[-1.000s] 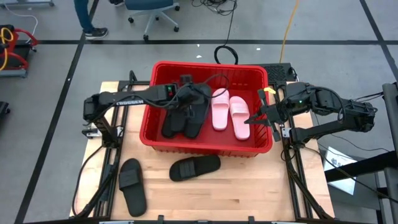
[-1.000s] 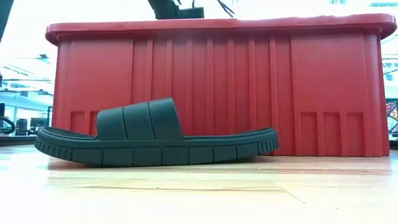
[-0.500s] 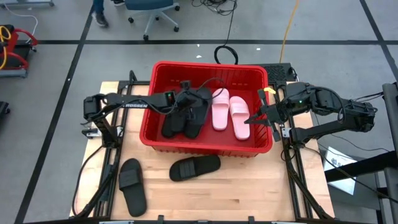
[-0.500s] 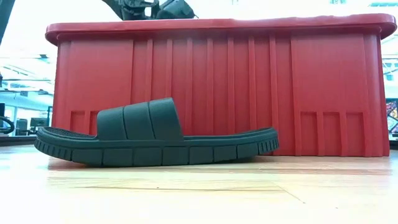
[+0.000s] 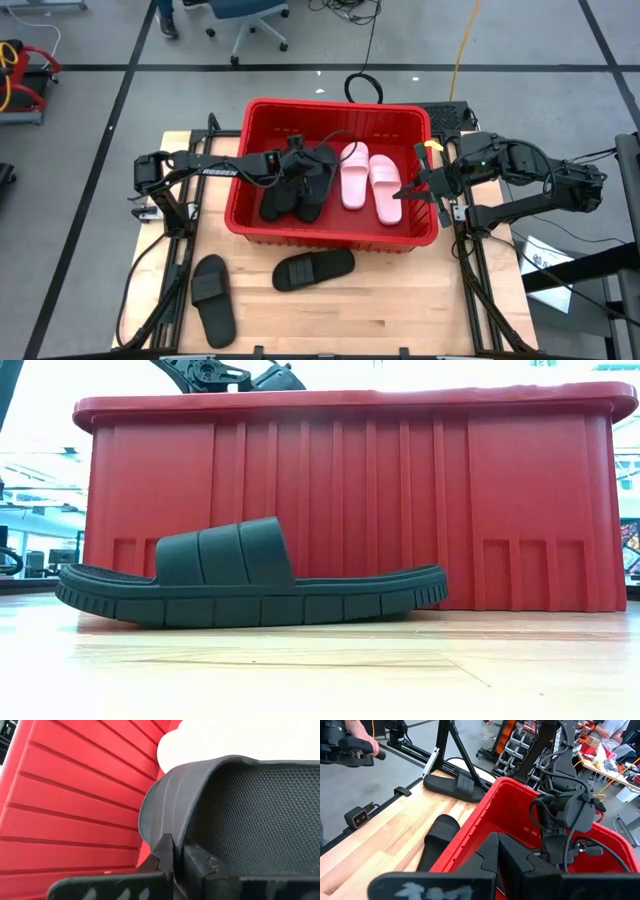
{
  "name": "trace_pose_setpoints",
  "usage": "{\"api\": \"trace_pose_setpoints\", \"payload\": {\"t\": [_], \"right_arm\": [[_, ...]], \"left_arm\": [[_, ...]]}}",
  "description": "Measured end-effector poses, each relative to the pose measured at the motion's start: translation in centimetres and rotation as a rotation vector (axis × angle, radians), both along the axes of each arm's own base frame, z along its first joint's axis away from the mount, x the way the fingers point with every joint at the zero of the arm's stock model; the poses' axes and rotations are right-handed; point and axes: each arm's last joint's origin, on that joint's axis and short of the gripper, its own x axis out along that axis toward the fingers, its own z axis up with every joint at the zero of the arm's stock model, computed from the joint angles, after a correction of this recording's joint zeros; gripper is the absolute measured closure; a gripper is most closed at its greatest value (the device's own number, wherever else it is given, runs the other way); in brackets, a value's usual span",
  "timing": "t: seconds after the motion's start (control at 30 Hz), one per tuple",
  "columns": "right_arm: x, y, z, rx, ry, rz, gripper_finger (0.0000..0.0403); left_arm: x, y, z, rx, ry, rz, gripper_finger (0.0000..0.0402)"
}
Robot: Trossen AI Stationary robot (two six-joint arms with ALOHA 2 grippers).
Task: Pick and place slides into bin
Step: Put the black slide into the red bin
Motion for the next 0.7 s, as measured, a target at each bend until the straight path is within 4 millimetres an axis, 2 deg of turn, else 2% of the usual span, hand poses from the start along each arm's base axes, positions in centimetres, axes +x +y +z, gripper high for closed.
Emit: {"api": "trace_pose_setpoints", "payload": {"t": [0.7], "right_arm": [[0.0,0.0,0.0,0.0,0.0,0.0,0.0403]], "left_arm": [[-0.05,-0.02,-0.06,-0.043,-0.036,0.046,0.0302]]}}
